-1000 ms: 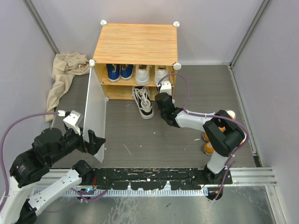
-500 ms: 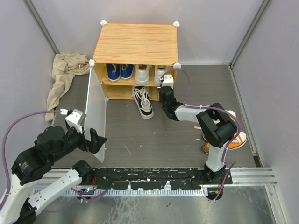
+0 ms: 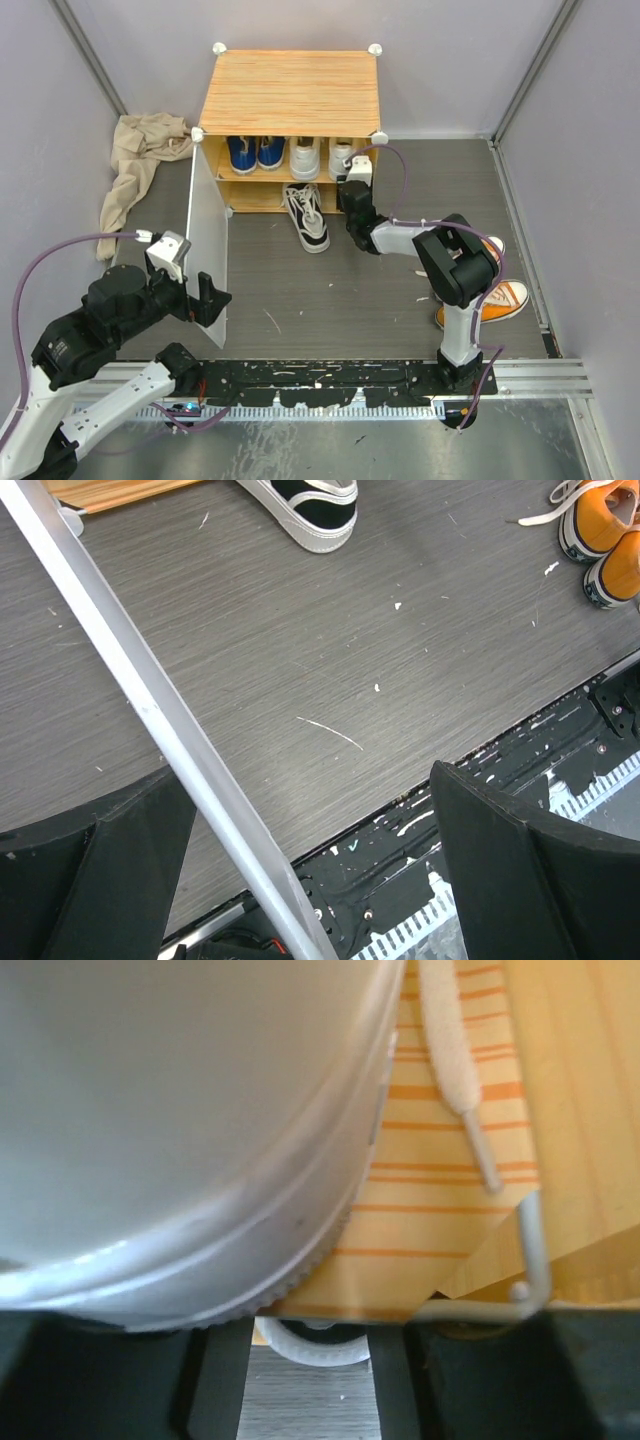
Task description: Place and organize the shoes in the shoe cabinet
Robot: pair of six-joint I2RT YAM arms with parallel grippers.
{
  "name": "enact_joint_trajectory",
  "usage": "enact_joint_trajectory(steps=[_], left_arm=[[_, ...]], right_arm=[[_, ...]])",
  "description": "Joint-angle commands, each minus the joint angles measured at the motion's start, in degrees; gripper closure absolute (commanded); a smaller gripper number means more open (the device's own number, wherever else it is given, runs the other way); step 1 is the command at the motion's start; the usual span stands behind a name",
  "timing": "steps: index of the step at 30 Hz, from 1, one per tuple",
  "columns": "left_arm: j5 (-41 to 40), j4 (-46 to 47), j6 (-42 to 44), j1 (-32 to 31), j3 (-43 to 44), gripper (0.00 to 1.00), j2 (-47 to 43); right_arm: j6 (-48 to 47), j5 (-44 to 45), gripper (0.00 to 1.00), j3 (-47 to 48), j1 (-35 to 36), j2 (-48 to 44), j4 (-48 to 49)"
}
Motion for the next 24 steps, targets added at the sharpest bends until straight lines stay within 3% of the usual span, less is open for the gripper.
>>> enact_joint_trajectory(steps=[1, 9, 15, 24], left_arm=[[-0.55, 3.1, 0.21, -0.09, 0.25, 0.02, 0.58], [-0.43, 2.84, -0.06, -0.13, 0.18, 0.02, -1.06], [-0.83, 2.61, 0.39, -0.14, 0.42, 0.02, -2.72], [-0.44, 2.51, 0.82, -0.08, 0.6, 0.02, -4.79]], right_arm=[[2.46, -2.84, 0.43, -1.75, -0.5, -2.82, 2.42], [3.66, -12.47, 0.24, -12.23, 2.84, -15.42, 2.54], [3.04, -25.25, 0.23, -18.09, 4.59, -26.01, -2.93], [1.23, -28.38, 0.22, -13.18, 8.49, -20.1, -6.68]])
